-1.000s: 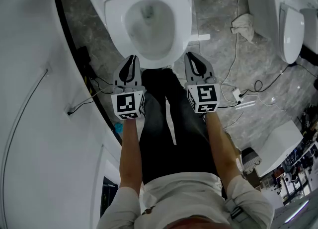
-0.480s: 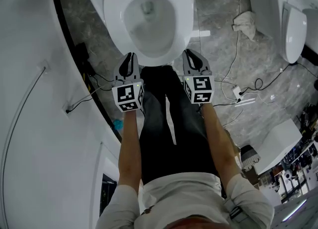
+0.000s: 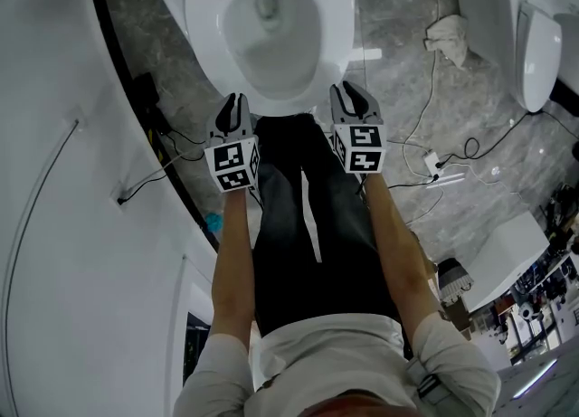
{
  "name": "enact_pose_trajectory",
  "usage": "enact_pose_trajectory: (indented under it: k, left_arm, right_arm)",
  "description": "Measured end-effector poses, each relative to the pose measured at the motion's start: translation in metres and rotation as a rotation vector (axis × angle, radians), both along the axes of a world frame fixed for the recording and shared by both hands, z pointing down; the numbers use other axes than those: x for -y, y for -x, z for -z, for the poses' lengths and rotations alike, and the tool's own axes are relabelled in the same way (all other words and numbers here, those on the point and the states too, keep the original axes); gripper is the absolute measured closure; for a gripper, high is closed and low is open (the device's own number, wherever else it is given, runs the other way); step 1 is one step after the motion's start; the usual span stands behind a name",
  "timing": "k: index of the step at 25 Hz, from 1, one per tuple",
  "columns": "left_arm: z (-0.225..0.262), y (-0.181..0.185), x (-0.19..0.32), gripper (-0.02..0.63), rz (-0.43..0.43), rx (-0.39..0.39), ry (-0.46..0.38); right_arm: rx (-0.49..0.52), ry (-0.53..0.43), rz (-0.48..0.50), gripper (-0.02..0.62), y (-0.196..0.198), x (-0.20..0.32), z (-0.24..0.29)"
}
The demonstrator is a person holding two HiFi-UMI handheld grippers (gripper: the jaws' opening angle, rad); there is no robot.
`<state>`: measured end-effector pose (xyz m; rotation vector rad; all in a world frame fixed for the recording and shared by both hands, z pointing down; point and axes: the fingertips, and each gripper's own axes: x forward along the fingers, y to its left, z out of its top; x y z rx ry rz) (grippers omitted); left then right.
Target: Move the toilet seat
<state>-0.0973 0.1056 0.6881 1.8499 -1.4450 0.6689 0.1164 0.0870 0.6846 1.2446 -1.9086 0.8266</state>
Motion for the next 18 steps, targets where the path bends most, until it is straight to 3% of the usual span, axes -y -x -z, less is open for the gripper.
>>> enact_pose_trajectory:
  k: [18]
  left_arm:
    - [-0.053, 0.010, -0.019, 0.346, 0.055, -0.002, 0.137]
  right_arm:
    - [-0.001, 0.107, -0.076, 0.327, -0.002, -0.013, -0.050]
